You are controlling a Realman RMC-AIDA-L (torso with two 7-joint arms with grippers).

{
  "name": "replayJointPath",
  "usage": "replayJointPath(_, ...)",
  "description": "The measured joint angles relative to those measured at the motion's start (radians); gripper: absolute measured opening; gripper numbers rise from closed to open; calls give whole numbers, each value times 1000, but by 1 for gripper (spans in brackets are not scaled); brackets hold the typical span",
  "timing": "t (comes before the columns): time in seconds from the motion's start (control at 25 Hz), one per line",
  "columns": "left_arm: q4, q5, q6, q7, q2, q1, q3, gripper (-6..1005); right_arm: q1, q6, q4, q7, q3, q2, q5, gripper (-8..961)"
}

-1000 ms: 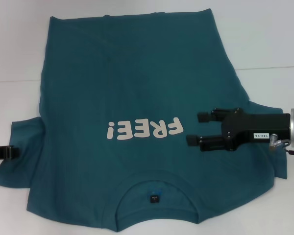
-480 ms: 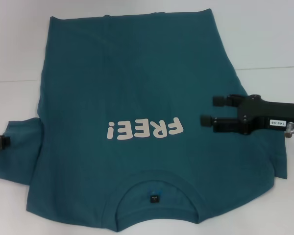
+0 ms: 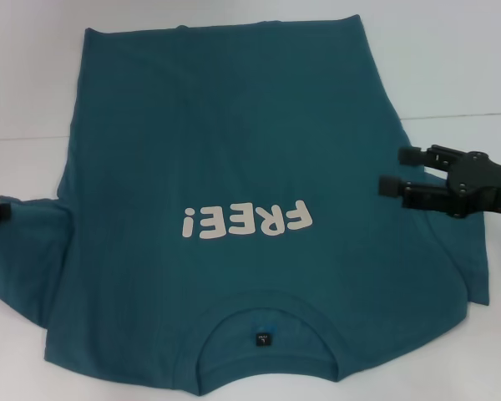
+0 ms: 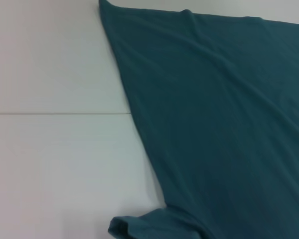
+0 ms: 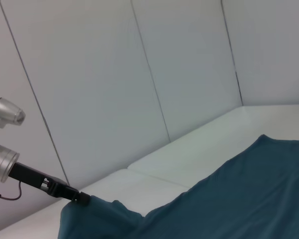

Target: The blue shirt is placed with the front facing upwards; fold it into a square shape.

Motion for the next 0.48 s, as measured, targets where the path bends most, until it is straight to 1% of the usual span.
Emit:
replayJointPath(0.2,67,26,26,-64,3,7,58,39,-25,-12,0,0,1,-4,26,920)
replayJointPath(0.48,144,37,64,-119,-5,8,101,38,-34,-26,0,0,1,-11,38,920)
